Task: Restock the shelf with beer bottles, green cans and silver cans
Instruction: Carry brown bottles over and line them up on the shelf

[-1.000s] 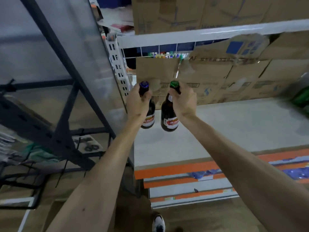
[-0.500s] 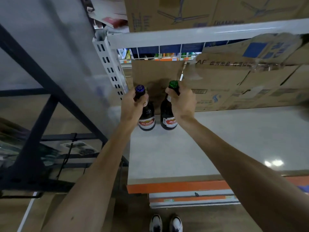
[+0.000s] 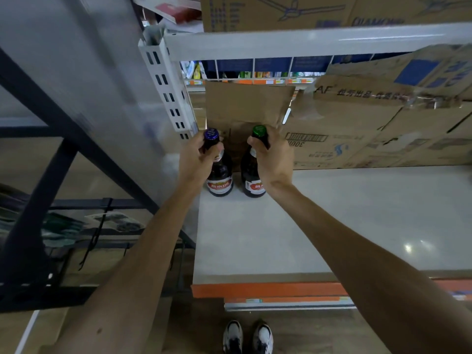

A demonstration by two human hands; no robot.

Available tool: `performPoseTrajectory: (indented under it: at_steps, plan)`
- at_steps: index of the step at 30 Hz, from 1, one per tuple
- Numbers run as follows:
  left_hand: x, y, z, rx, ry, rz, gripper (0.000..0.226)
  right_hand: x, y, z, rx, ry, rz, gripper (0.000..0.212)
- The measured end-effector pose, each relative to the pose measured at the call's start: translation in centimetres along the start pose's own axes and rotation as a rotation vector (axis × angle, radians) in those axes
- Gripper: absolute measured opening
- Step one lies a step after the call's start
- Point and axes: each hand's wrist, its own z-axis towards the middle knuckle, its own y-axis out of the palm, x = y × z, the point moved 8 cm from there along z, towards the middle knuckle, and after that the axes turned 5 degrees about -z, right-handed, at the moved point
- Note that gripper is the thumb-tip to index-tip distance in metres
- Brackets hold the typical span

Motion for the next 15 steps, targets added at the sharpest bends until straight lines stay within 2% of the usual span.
performPoseTrajectory:
  at_steps: [10, 13, 15]
  plan:
    - [0.1, -0.5, 0.3, -0.095, -0.069, 0.044, 0.033, 0.6, 0.5, -0.4, -0.094, 0.022, 0.049, 0.04]
    - [0.3, -0.8, 0.1, -0.063, -0.064, 0.075, 0.036, 0.9, 0.5, -0.8, -0.171, -0.005, 0.01, 0.05]
    - [0.5, -0.9, -0.1, -0.05, -0.047, 0.092, 0.039, 1.4, 0.6, -0.7, -0.22, -0.001, -0.014, 0.045]
